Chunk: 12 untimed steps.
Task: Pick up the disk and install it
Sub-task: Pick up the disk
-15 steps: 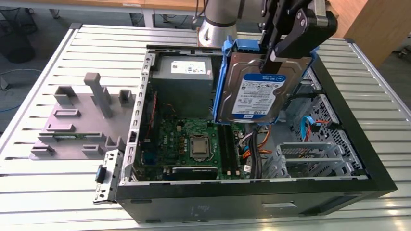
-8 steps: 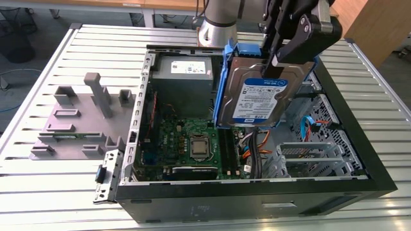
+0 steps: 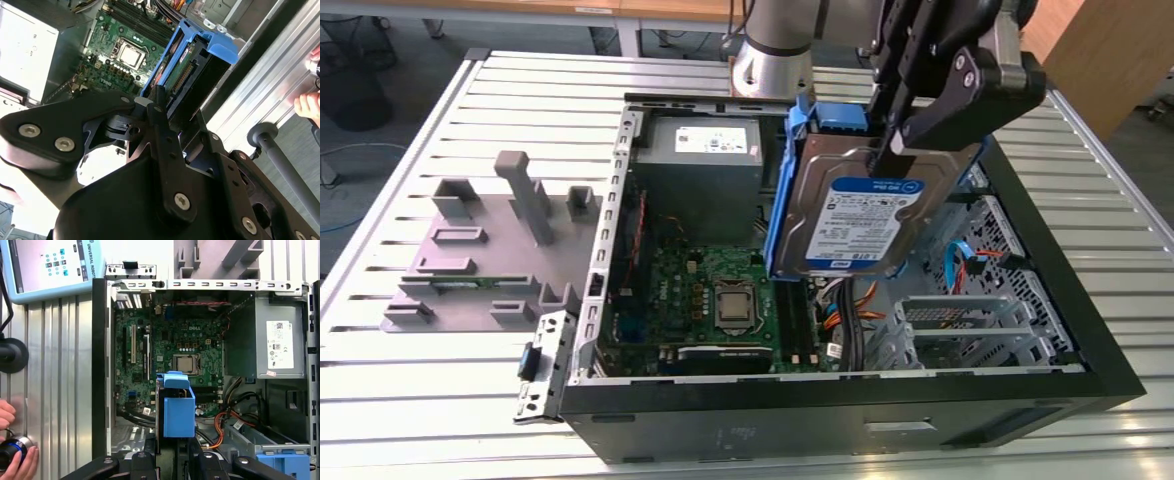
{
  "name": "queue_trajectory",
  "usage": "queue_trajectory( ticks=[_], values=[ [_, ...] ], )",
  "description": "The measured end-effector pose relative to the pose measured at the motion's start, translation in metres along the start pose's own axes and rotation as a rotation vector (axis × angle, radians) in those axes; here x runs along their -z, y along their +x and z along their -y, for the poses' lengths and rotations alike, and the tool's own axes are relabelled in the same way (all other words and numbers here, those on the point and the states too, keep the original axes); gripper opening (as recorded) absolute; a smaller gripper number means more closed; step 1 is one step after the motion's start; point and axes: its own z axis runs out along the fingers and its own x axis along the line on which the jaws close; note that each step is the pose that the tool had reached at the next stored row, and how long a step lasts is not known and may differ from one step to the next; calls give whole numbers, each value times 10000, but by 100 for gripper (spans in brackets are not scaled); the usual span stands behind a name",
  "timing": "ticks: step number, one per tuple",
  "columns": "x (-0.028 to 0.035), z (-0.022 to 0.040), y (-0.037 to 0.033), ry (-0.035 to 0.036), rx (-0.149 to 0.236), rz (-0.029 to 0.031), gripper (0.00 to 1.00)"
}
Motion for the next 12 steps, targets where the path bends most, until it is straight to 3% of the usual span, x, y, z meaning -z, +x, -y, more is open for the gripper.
queue_trajectory(
  ticks=[12],
  values=[
    [4,4,163,0,0,-1,35]
  ],
)
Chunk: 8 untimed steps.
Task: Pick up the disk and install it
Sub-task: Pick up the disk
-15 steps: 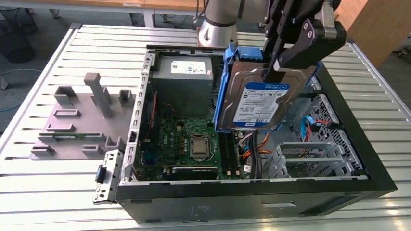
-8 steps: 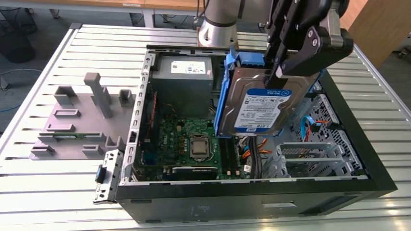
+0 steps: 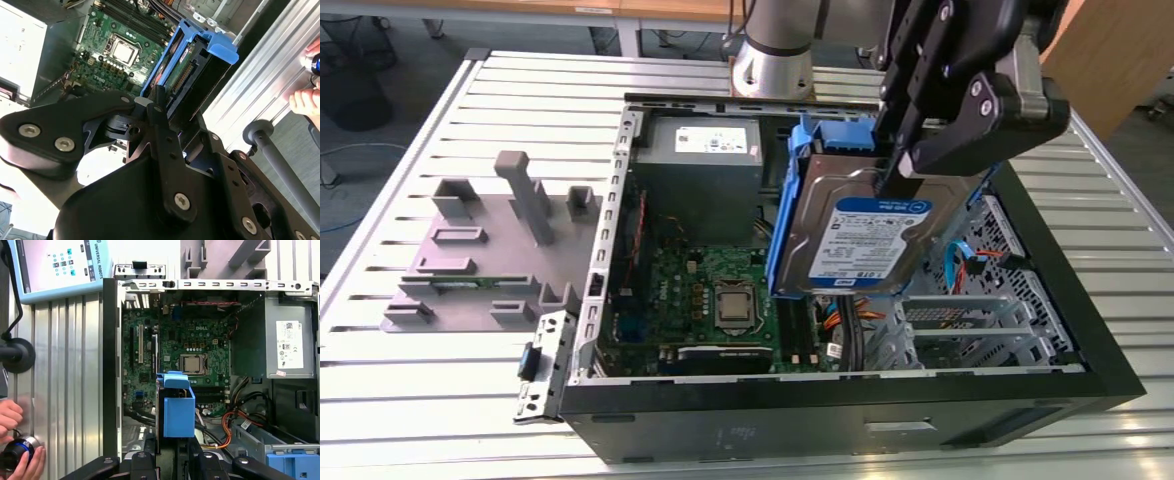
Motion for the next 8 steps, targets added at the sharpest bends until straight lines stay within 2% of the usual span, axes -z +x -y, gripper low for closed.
queue_trajectory(
  ticks=[4,8],
  values=[
    [-3,6,58,0,0,2,35],
    [-15,54,81,0,0,3,35]
  ],
)
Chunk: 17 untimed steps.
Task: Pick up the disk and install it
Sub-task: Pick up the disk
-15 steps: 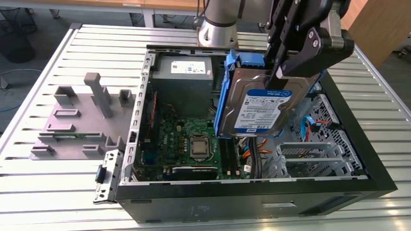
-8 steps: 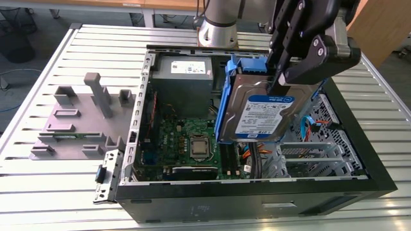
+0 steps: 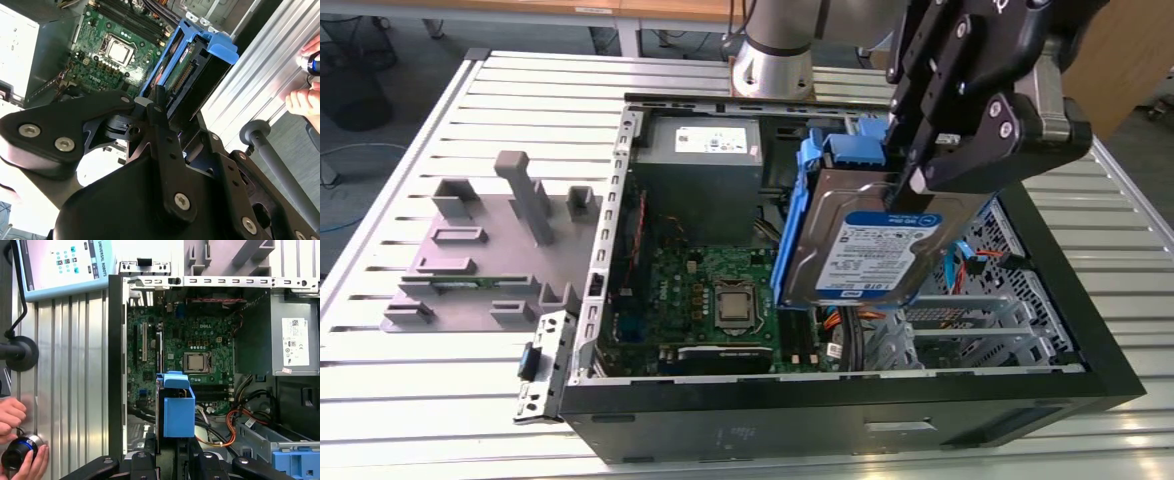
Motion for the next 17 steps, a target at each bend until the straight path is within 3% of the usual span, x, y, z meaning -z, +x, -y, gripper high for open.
queue_trajectory(
  ticks=[6,17],
  values=[
    [-16,149,4,-1,0,-3,35],
    [-28,521,-5,-2,0,-1,35]
  ],
)
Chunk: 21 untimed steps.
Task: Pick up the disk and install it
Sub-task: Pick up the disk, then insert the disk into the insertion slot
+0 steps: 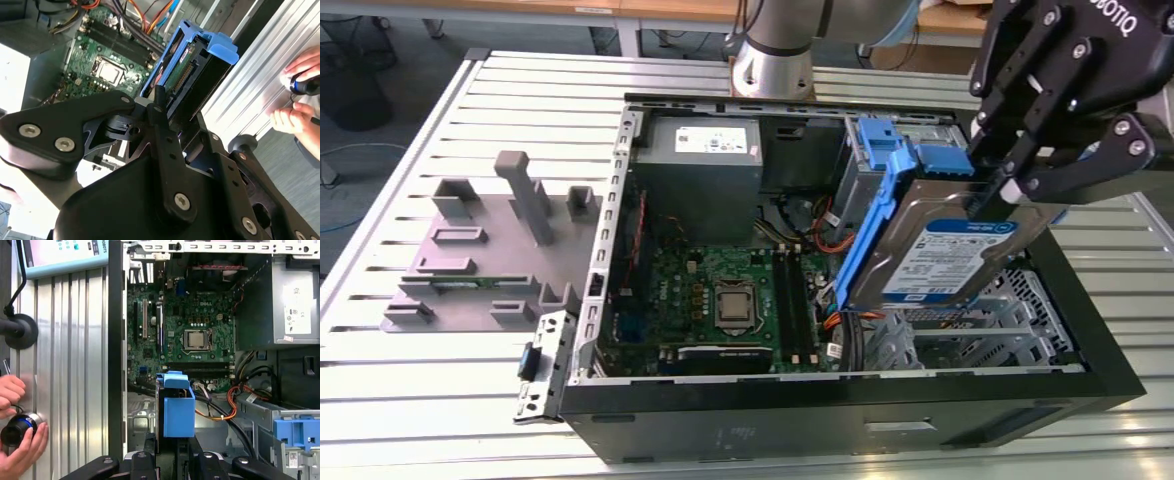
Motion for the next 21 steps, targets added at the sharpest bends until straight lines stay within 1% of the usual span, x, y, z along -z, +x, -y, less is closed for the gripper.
queue_trajectory(
  ticks=[12,17,19,21],
  values=[
    [-5,352,-9,0,0,0,35],
    [-8,513,-13,0,0,0,35],
    [-10,563,-14,0,0,1,35],
    [-10,587,-15,0,1,1,35]
  ],
)
